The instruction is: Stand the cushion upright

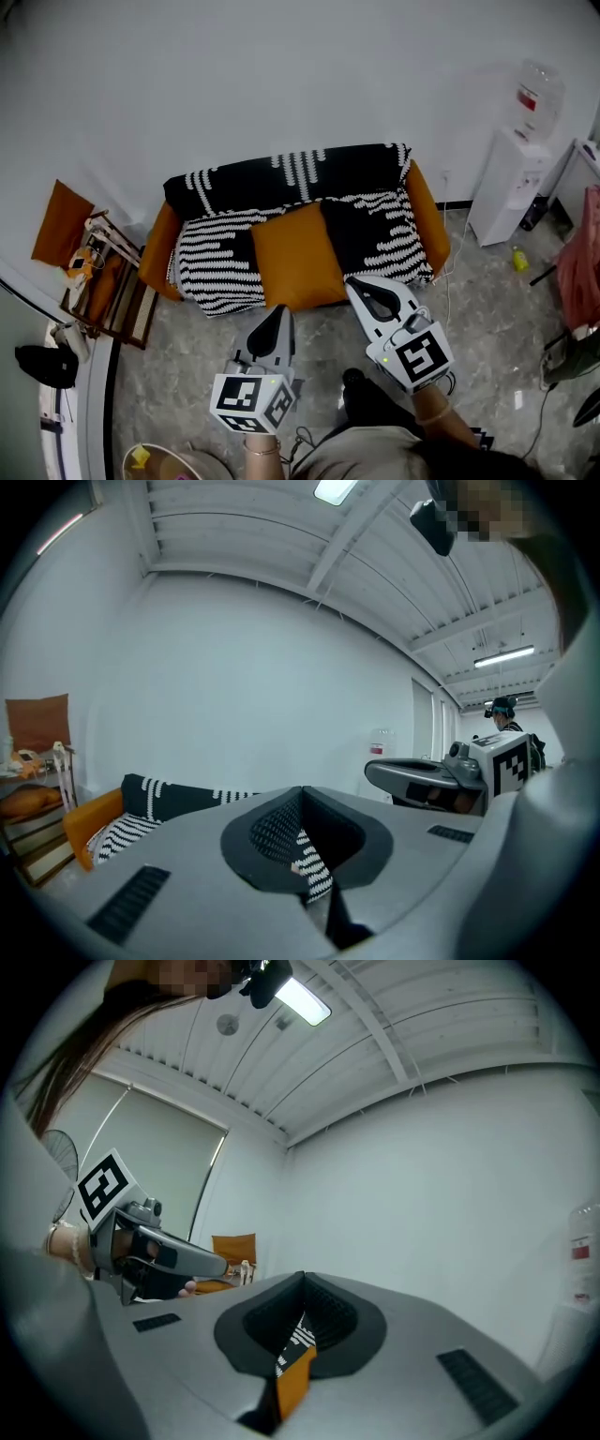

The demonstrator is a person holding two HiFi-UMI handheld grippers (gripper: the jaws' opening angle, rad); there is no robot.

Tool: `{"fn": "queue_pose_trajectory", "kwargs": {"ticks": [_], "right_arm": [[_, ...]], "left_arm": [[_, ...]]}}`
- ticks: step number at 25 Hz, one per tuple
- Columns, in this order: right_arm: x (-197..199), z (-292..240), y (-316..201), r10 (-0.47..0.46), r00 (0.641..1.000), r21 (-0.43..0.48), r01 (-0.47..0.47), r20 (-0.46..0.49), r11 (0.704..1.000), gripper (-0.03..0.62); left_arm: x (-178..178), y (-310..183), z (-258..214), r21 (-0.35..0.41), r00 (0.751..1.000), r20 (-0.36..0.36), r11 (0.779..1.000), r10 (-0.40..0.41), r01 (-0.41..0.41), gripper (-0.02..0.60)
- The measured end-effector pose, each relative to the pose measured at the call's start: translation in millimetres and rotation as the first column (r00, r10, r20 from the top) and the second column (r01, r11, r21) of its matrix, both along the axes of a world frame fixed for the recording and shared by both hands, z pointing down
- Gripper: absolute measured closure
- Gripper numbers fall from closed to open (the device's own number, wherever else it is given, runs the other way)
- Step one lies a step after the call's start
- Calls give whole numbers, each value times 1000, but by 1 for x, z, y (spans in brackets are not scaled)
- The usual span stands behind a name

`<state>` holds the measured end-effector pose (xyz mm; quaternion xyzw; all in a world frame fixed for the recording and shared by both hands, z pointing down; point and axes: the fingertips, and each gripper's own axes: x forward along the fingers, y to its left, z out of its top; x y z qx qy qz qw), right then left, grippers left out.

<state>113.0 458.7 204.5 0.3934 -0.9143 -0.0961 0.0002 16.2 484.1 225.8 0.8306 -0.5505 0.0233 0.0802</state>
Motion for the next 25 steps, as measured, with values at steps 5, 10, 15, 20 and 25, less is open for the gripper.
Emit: {"fn": "queue_pose_trajectory", "kwargs": {"ticks": [5, 10, 15, 20, 25], "right_arm": [[2, 4, -50, -14, 1000, -19, 14, 22, 1000, 592], [12, 9, -103, -15, 999, -33, 16, 29, 999, 592], [16, 21, -145, -39, 999, -39, 40, 14, 998, 589], [13, 34, -180, -65, 998, -68, 66, 3, 996, 580], [7, 48, -205, -89, 996, -93, 88, -6, 992, 579]], "left_arm": [[-1, -49, 4, 0, 1000, -17, 1000, -8, 8, 561], [1, -98, 8, -2, 999, -31, 1000, -25, 25, 561], [1, -134, 18, -9, 998, -48, 999, -38, 38, 560], [-3, -161, 31, -26, 998, -46, 998, -51, 50, 560], [-17, -179, 48, -50, 994, -73, 996, -79, 75, 558]]}}
